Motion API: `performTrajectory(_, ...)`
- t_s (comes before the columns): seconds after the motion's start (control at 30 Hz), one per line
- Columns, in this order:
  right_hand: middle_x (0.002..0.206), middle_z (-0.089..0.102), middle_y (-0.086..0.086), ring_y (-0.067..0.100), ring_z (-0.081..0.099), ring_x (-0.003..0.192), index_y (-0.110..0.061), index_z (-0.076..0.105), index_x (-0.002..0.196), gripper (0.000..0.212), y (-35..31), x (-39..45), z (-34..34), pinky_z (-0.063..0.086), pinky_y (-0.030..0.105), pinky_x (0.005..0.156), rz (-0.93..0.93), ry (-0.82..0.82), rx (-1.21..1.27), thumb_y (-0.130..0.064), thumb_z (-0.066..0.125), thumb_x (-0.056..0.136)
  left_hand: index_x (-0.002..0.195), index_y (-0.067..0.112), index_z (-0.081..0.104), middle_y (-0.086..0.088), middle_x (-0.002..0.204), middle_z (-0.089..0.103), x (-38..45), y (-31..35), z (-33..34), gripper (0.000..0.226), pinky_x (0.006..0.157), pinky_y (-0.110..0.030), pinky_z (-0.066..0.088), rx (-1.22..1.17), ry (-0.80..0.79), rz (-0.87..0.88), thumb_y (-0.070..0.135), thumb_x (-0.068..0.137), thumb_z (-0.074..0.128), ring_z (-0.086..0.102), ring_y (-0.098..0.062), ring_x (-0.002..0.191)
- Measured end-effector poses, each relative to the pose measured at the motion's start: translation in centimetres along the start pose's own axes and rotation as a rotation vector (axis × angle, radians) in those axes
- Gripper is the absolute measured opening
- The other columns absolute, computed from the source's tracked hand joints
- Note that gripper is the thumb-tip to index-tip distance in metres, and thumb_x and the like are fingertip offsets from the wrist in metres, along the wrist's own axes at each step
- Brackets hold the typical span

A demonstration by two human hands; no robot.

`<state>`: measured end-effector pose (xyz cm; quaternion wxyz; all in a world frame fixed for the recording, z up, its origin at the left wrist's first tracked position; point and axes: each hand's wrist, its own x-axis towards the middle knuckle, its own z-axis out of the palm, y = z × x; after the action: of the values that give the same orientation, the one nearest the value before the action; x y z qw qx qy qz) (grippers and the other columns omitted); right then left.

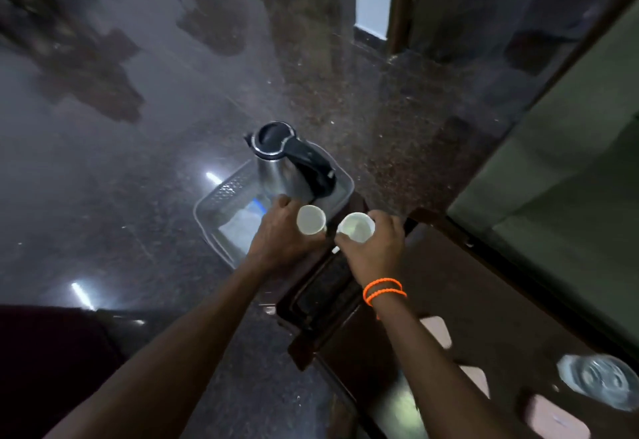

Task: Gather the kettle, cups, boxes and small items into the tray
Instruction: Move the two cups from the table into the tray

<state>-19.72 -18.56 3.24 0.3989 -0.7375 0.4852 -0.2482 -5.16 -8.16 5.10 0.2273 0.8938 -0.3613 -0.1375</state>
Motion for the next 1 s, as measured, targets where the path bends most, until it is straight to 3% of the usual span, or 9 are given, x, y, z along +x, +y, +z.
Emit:
performTrajectory(0.23, 0.101, 0.062, 0.016, 0.038, 0.060, 0.097, -0.003, 0.065, 0.094, 0.058, -6.3, 0.5, 10.1, 0.050, 0.045, 0.087, -0.011, -0.132, 0.017, -0.035, 0.091, 0.053, 0.103, 0.020, 0.070, -0.006, 0.106, 0.058, 3.9, -10.2, -3.7, 0.055, 0.085, -0.036, 0.051, 0.008, 0.085, -0.193, 0.049, 0.059, 0.083, 0.062, -0.028, 0.098)
performTrajectory(0.37, 0.102, 0.065, 0.010, 0.034, 0.063, 0.096, -0.011, 0.066, 0.096, 0.061, -5.5, 1.1, 14.1, 0.048, 0.041, 0.086, 0.015, -0.135, -0.177, -0.050, 0.087, 0.054, 0.108, 0.017, 0.070, -0.010, 0.109, 0.058, 6.8, -13.7, -2.1, 0.059, 0.081, -0.033, 0.049, 0.017, 0.085, -0.202, 0.049, 0.060, 0.085, 0.061, -0.028, 0.098)
performTrajectory(0.5, 0.103, 0.066, 0.006, 0.032, 0.064, 0.097, -0.016, 0.066, 0.098, 0.058, -4.0, 1.3, 16.4, 0.046, 0.042, 0.088, 0.008, -0.117, -0.289, -0.051, 0.081, 0.054, 0.110, 0.018, 0.070, -0.007, 0.105, 0.056, 9.2, -15.3, -0.7, 0.068, 0.076, -0.032, 0.047, 0.011, 0.107, -0.191, 0.062, 0.059, 0.079, 0.057, -0.023, 0.089)
performTrajectory(0.63, 0.106, 0.067, 0.005, 0.031, 0.064, 0.099, -0.018, 0.067, 0.102, 0.057, -2.7, 1.1, 17.4, 0.044, 0.042, 0.089, -0.032, -0.124, -0.328, -0.049, 0.082, 0.056, 0.103, 0.018, 0.072, -0.001, 0.095, 0.049, 10.3, -16.8, -0.3, 0.060, 0.072, -0.027, 0.039, 0.013, 0.138, -0.171, 0.058, 0.060, 0.084, 0.049, -0.017, 0.080)
performTrajectory(0.77, 0.110, 0.067, 0.005, 0.030, 0.064, 0.101, -0.018, 0.067, 0.106, 0.060, -2.4, 1.2, 17.8, 0.043, 0.041, 0.090, -0.029, -0.127, -0.350, -0.051, 0.083, 0.059, 0.100, 0.017, 0.072, -0.004, 0.093, 0.054, 10.7, -17.4, 0.0, 0.053, 0.072, -0.027, 0.036, 0.010, 0.127, -0.177, 0.054, 0.064, 0.084, 0.047, -0.016, 0.079)
performTrajectory(0.87, 0.115, 0.067, 0.006, 0.031, 0.064, 0.105, -0.017, 0.065, 0.112, 0.066, -2.3, 1.3, 17.8, 0.042, 0.042, 0.094, -0.032, -0.149, -0.371, -0.055, 0.084, 0.062, 0.107, 0.017, 0.070, -0.010, 0.104, 0.064, 10.5, -17.1, 0.1, 0.055, 0.075, -0.031, 0.041, 0.028, 0.093, -0.178, 0.053, 0.067, 0.083, 0.059, -0.024, 0.091)
performTrajectory(1.0, 0.116, 0.065, 0.007, 0.032, 0.063, 0.109, -0.015, 0.062, 0.117, 0.074, -2.5, 0.9, 16.7, 0.043, 0.044, 0.093, -0.076, -0.156, -0.314, -0.061, 0.085, 0.063, 0.135, 0.015, 0.055, -0.015, 0.129, 0.055, 8.4, -15.9, 0.2, 0.081, 0.098, -0.042, 0.051, -0.031, 0.155, -0.227, 0.054, 0.070, 0.083, 0.056, -0.032, 0.118)
